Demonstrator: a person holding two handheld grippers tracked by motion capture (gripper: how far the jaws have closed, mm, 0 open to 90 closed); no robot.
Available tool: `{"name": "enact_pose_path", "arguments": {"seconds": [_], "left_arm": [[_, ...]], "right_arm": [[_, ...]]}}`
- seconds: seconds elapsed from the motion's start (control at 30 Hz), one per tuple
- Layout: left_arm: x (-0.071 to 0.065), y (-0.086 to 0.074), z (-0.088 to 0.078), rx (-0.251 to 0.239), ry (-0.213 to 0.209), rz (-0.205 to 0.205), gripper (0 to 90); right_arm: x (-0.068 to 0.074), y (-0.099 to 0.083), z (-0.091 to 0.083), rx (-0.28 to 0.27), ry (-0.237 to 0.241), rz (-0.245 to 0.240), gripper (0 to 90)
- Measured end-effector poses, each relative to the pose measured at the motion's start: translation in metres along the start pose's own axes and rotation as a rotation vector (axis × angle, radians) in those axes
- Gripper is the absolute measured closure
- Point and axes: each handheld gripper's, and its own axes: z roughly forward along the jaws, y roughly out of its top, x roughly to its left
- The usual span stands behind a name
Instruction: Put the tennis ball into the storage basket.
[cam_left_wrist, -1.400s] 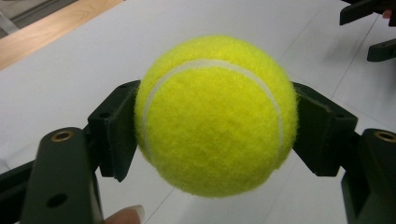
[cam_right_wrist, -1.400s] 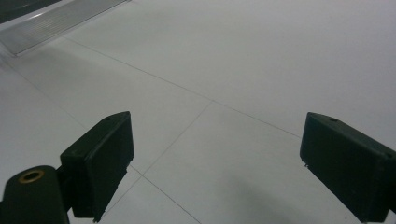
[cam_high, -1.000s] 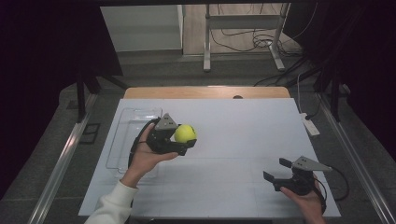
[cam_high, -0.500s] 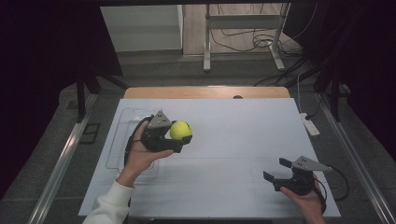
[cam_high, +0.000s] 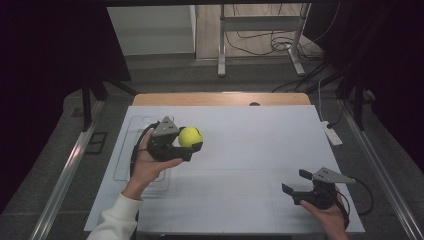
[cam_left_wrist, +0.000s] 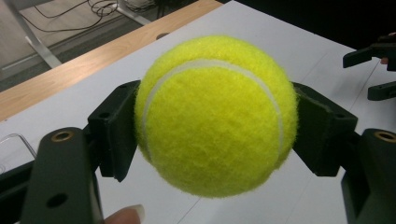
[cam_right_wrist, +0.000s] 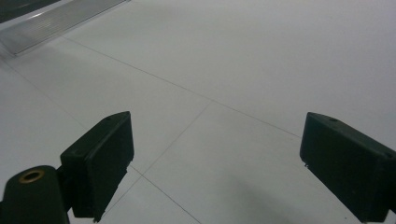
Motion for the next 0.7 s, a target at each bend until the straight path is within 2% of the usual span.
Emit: {"name": "enact_pose_path", "arguments": {"seconds": [0.7], "left_arm": [[0.0088,-0.0002,-0.01,-0.044,0.026,-0.018,25.5]], "right_arm": [[-0.0002,-0.0001,0.0,0.001,-0.001,0.0,9.8]]}}
